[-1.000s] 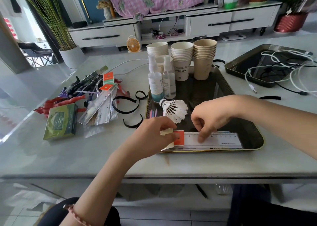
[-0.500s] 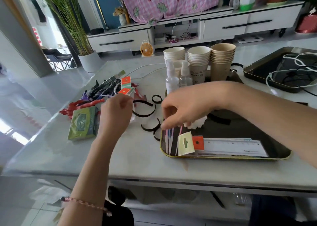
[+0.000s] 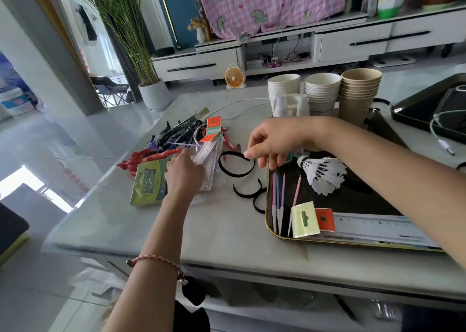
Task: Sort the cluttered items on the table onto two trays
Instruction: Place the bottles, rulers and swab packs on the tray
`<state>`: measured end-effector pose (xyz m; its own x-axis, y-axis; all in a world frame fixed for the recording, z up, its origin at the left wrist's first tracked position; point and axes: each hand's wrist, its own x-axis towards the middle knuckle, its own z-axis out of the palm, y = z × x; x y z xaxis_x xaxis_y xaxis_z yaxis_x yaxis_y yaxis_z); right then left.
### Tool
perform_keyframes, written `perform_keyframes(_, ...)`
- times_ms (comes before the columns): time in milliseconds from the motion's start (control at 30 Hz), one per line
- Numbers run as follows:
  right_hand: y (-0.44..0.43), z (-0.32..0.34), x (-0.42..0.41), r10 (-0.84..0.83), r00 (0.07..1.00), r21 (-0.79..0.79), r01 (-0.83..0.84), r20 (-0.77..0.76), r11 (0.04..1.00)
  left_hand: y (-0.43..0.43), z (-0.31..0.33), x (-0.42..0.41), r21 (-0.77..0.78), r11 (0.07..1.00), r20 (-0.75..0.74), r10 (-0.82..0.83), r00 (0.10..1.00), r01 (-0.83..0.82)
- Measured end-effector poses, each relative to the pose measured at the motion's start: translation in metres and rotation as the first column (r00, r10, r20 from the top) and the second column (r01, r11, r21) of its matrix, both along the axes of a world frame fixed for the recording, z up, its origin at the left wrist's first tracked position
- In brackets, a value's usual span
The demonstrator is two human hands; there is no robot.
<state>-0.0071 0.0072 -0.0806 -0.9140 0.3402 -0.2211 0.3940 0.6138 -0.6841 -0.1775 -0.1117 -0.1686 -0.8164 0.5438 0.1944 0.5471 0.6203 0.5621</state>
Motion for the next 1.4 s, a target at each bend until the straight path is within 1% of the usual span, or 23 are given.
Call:
perform_keyframes(67, 0.000, -0.003, -0.001, -0.001, 1.000, -0.016, 0.001, 0.009, 1.000, -0.001, 0.002, -0.001, 0.036, 0.999, 0.060, -0.006, 0.998, 0.004)
perform_keyframes(167, -0.002, -0.006, -0.001, 0.002, 1.000, -0.029, -0.001, 0.015, 1.000, -0.002, 0.004, 0.000, 0.013, 1.000, 0.066, 0.025, 0.997, -0.026)
perform_keyframes(267, -0.002, -0.007, -0.001, 0.003, 1.000, -0.034, -0.003, 0.007, 0.999, -0.002, 0.005, -0.001, 0.010, 0.998, 0.107, 0.057, 0.993, -0.058)
perform_keyframes(333, -0.003, -0.005, -0.001, 0.001, 1.000, -0.040, -0.001, -0.006, 0.999, -0.002, 0.006, -0.002, -0.017, 0.998, 0.120, 0.054, 0.991, -0.052)
perform_keyframes(400, -0.003, -0.003, -0.001, 0.002, 1.000, -0.047, -0.002, -0.014, 0.999, -0.002, 0.007, 0.002, -0.006, 0.999, 0.134, 0.037, 0.990, -0.036)
perform_keyframes(533, -0.004, -0.002, 0.000, 0.007, 1.000, -0.044, -0.008, -0.024, 0.999, -0.005, 0.018, 0.019, 0.094, 0.995, 0.097, 0.011, 0.995, -0.020)
perform_keyframes(567, -0.004, -0.002, 0.000, 0.011, 1.000, -0.041, -0.012, -0.026, 0.999, -0.007, 0.024, 0.023, 0.145, 0.989, 0.097, 0.018, 0.995, -0.032)
perform_keyframes(600, -0.005, -0.002, 0.000, 0.011, 0.999, -0.042, -0.012, -0.032, 0.999, -0.010, 0.031, 0.031, 0.228, 0.973, 0.122, 0.019, 0.992, -0.046)
perform_keyframes(633, -0.006, -0.002, 0.000, 0.005, 0.999, -0.050, -0.008, -0.048, 0.999, -0.014, 0.039, 0.039, 0.334, 0.941, 0.185, -0.005, 0.983, -0.059)
perform_keyframes(667, -0.007, -0.002, 0.000, -0.004, 0.997, -0.066, -0.001, -0.079, 0.998, -0.019, 0.047, 0.049, 0.456, 0.887, 0.282, -0.073, 0.957, -0.067)
perform_keyframes(700, -0.010, -0.001, -0.001, -0.020, 0.991, -0.089, 0.008, -0.131, 0.996, -0.025, 0.054, 0.061, 0.550, 0.832, 0.378, -0.174, 0.909, -0.069)
perform_keyframes(733, -0.011, 0.000, -0.001, -0.048, 0.979, -0.123, 0.023, -0.199, 0.992, -0.027, 0.058, 0.075, 0.596, 0.802, 0.442, -0.284, 0.851, -0.043)
perform_keyframes(767, -0.014, 0.002, 0.000, -0.076, 0.961, -0.165, 0.033, -0.267, 0.986, -0.029, 0.060, 0.089, 0.617, 0.787, 0.474, -0.371, 0.798, -0.001)
perform_keyframes(833, -0.018, 0.008, 0.006, -0.108, 0.929, -0.206, 0.035, -0.355, 0.978, -0.027, 0.057, 0.112, 0.642, 0.762, 0.481, -0.487, 0.729, 0.087)
perform_keyframes(900, -0.016, 0.016, 0.020, -0.067, 0.935, -0.133, 0.022, -0.349, 0.991, -0.023, 0.057, 0.130, 0.638, 0.748, 0.451, -0.557, 0.698, 0.185)
perform_keyframes(967, -0.007, 0.023, 0.042, -0.009, 0.960, -0.031, 0.000, -0.281, 1.000, -0.021, 0.053, 0.142, 0.574, 0.739, 0.380, -0.623, 0.684, 0.354)
perform_keyframes(1033, 0.005, 0.029, 0.066, 0.012, 0.983, 0.019, -0.009, -0.185, 1.000, -0.021, 0.047, 0.148, 0.408, 0.719, 0.282, -0.685, 0.672, 0.562)
perform_keyframes(1067, 0.013, 0.031, 0.079, 0.014, 0.994, 0.024, -0.012, -0.112, 1.000, -0.020, 0.042, 0.150, 0.330, 0.711, 0.253, -0.700, 0.668, 0.620)
perform_keyframes(1133, 0.027, 0.029, 0.100, 0.029, 0.997, -0.003, -0.029, 0.072, 1.000, -0.017, 0.032, 0.154, 0.230, 0.717, 0.200, -0.697, 0.689, 0.658)
perform_keyframes(1200, 0.039, 0.020, 0.117, 0.046, 0.965, -0.021, -0.042, 0.259, 0.999, -0.011, 0.025, 0.161, 0.166, 0.711, 0.145, -0.703, 0.696, 0.683)
perform_keyframes(1233, 0.044, 0.015, 0.123, 0.048, 0.943, -0.022, -0.043, 0.329, 0.999, -0.008, 0.022, 0.164, 0.143, 0.702, 0.114, -0.712, 0.693, 0.698)
perform_keyframes(1300, 0.052, 0.004, 0.129, 0.046, 0.903, -0.017, -0.042, 0.426, 0.999, -0.003, 0.019, 0.169, 0.108, 0.691, 0.081, -0.723, 0.686, 0.715)
perform_keyframes(1400, 0.058, -0.004, 0.133, 0.042, 0.840, 0.018, -0.062, 0.542, 0.998, 0.003, 0.015, 0.174, 0.063, 0.693, 0.114, -0.720, 0.685, 0.718)
